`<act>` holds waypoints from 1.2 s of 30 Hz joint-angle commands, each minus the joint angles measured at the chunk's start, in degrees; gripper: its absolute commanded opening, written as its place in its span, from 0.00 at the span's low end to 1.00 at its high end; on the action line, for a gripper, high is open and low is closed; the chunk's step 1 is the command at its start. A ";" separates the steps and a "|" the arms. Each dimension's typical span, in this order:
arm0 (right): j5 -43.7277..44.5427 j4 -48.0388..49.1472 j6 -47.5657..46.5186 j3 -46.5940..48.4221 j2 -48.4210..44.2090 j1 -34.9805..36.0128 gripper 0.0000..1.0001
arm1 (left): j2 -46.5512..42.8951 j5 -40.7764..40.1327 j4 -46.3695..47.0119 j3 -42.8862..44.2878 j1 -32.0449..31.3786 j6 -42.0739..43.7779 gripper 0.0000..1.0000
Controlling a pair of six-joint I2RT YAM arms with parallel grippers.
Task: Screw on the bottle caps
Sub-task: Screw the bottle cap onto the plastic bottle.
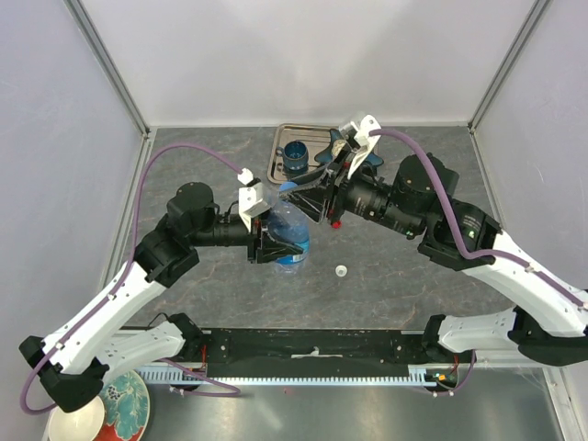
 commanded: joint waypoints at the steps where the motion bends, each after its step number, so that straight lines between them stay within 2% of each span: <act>1: 16.09 -6.86 9.80 -5.01 2.73 0.31 0.00 | -2.52 -10.32 8.69 2.29 0.40 5.56 0.02; 5: 28.73 -7.91 11.29 -4.59 6.14 5.14 0.00 | -3.05 -16.49 8.61 1.41 0.40 8.01 0.02; 9: 45.93 -14.22 12.52 -0.03 11.24 9.36 0.00 | -2.96 -23.16 8.78 0.36 0.40 9.86 0.02; 13: 57.11 -17.41 13.75 2.36 16.25 12.00 0.00 | -2.96 -28.44 9.05 -0.52 0.40 10.13 0.02; 17: 60.49 -17.41 14.11 5.08 18.02 12.09 0.00 | -2.70 -27.40 8.61 -1.93 0.40 9.60 0.02; 18: 59.97 -17.41 13.50 7.35 18.28 12.09 0.10 | -2.87 -26.79 8.52 -2.19 0.49 9.34 0.02; 20: 57.35 -16.80 10.44 9.47 17.94 12.01 0.22 | -3.14 -22.93 8.08 -2.72 0.49 9.16 0.02; 21: 55.50 -14.71 9.03 10.26 17.15 12.09 0.33 | -3.31 -20.82 7.73 -2.90 0.49 9.16 0.02; 22: 53.39 -13.03 7.62 10.10 14.27 11.92 0.39 | -3.40 -15.84 7.55 -3.07 0.49 9.07 0.02; 23: 45.45 -9.27 4.65 9.75 12.42 11.66 0.45 | -3.75 -13.44 6.86 -3.34 0.49 9.16 0.02; 24: 40.85 -7.76 3.92 8.70 10.48 10.96 0.62 | -3.84 -11.42 6.76 -3.43 0.58 9.07 0.02; 25: 36.19 -6.61 3.39 8.34 6.90 8.95 0.67 | -4.02 -8.35 6.59 -3.60 0.58 8.20 0.02; 27: 25.04 -6.33 1.81 8.60 3.97 7.09 0.74 | -4.19 -5.44 5.71 -3.78 0.58 8.11 0.02; 30: 15.00 -8.18 -1.00 9.13 -0.60 5.07 0.84 | -4.28 -1.92 5.01 -4.04 0.67 7.84 0.02; 33: 8.74 -11.52 -3.81 10.71 -2.01 3.92 0.87 | -4.02 2.21 4.83 -4.13 0.67 7.41 0.02; 36: -2.41 -14.33 -8.55 12.03 -2.02 2.78 0.88 | -3.58 10.72 4.39 -3.87 0.84 7.23 0.02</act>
